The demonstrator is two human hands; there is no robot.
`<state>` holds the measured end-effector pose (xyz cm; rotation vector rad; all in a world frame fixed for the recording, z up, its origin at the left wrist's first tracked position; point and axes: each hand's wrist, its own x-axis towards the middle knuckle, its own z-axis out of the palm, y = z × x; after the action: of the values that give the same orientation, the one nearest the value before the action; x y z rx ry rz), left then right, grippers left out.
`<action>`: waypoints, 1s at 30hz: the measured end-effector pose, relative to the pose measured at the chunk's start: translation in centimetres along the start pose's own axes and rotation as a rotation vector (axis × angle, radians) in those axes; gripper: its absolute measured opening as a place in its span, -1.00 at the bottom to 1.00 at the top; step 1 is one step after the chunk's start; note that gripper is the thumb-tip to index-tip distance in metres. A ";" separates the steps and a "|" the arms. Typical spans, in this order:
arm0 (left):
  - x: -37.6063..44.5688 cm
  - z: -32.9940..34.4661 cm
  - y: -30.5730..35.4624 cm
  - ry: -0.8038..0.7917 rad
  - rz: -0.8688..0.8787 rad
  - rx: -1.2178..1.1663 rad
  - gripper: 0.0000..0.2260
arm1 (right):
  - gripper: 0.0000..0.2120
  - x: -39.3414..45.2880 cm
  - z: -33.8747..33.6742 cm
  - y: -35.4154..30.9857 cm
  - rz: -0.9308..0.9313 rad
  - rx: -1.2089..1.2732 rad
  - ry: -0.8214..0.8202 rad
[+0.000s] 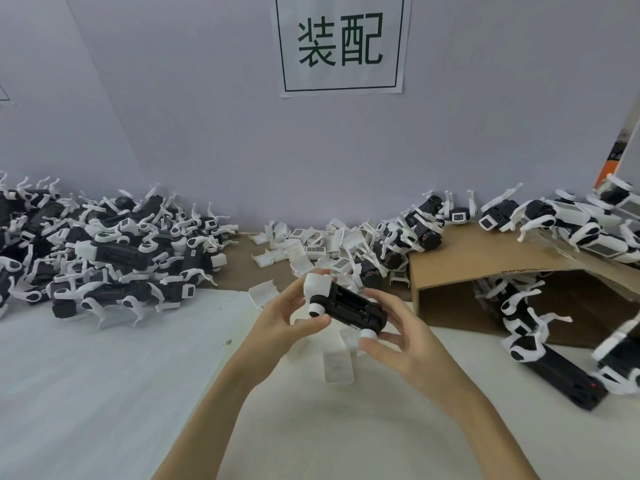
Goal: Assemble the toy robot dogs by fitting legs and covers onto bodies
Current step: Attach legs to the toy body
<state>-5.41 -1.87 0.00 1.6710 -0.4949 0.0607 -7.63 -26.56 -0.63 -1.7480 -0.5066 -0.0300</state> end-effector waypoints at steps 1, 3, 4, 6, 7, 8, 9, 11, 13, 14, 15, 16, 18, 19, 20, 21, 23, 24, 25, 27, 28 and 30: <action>0.0 -0.1 0.0 -0.029 0.009 0.028 -0.45 | -0.37 0.1 0.2 0.1 -0.001 -0.085 0.047; 0.0 -0.2 -0.1 -0.044 0.025 0.108 -0.39 | -0.34 0.2 0.7 0.4 -0.040 -0.257 0.147; 0.1 -0.3 -0.2 -0.022 0.050 0.174 -0.37 | -0.32 0.2 0.8 0.6 -0.085 -0.336 0.183; 0.1 -0.3 -0.4 0.031 0.128 0.319 -0.36 | -0.28 0.2 0.9 1.1 -0.157 -0.441 0.206; 0.1 -0.2 -0.6 0.057 0.162 0.381 -0.37 | -0.27 0.2 0.9 1.2 -0.178 -0.465 0.210; 0.0 0.0 -0.7 0.087 0.187 0.432 -0.37 | -0.26 0.2 0.9 1.3 -0.195 -0.478 0.217; 0.0 0.4 -0.7 0.122 0.208 0.471 -0.36 | -0.28 0.3 1.1 1.4 -0.212 -0.488 0.228; -0.1 1.3 -0.5 0.177 0.291 0.511 -0.34 | -0.35 0.4 1.7 1.6 -0.238 -0.503 0.261; -0.1 2.6 -0.2 0.176 0.394 0.538 -0.34 | -0.43 0.4 2.1 1.8 -0.229 -0.475 0.286; -0.1 3.2 -0.1 0.171 0.437 0.564 -0.34 | -0.44 0.4 2.2 1.9 -0.212 -0.443 0.279; -0.1 3.8 0.0 0.169 0.479 0.598 -0.34 | -0.42 0.4 2.3 1.9 -0.198 -0.409 0.260; -0.2 4.3 0.1 0.173 0.516 0.638 -0.35 | -0.40 0.3 2.3 2.0 -0.195 -0.383 0.238; -0.5 5.1 0.2 0.187 0.561 0.681 -0.45 | -0.36 0.2 2.4 2.1 -0.213 -0.383 0.213; -0.7 5.4 0.3 0.199 0.573 0.680 -0.54 | -0.34 0.1 2.4 2.1 -0.217 -0.398 0.204; -0.8 5.7 0.3 0.216 0.580 0.672 -0.63 | -0.30 0.1 2.5 2.1 -0.214 -0.413 0.194; -0.8 5.8 0.4 0.231 0.577 0.657 -0.70 | -0.26 0.1 2.5 2.2 -0.217 -0.424 0.185; -0.7 5.7 0.6 0.253 0.557 0.625 -0.77 | -0.29 0.2 2.6 2.2 -0.261 -0.419 0.181; -0.6 5.4 0.7 0.274 0.548 0.629 -0.77 | -0.36 0.2 2.7 2.2 -0.291 -0.407 0.189; -0.6 5.0 0.6 0.306 0.535 0.641 -0.75 | -0.43 0.2 2.8 2.1 -0.310 -0.389 0.204; -0.5 4.2 0.6 0.357 0.437 0.567 -0.70 | -0.47 0.0 3.1 1.9 -0.294 -0.329 0.233; -0.5 3.8 0.7 0.359 0.361 0.450 -0.69 | -0.48 0.0 3.3 1.8 -0.277 -0.306 0.238; -0.4 3.5 0.8 0.344 0.260 0.163 -0.63 | -0.52 0.1 3.7 1.8 -0.295 -0.394 0.293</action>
<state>-6.91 -5.12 -0.01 1.7001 -0.4503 0.5827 -7.80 -23.37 -3.21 -1.9902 -0.5632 -0.6220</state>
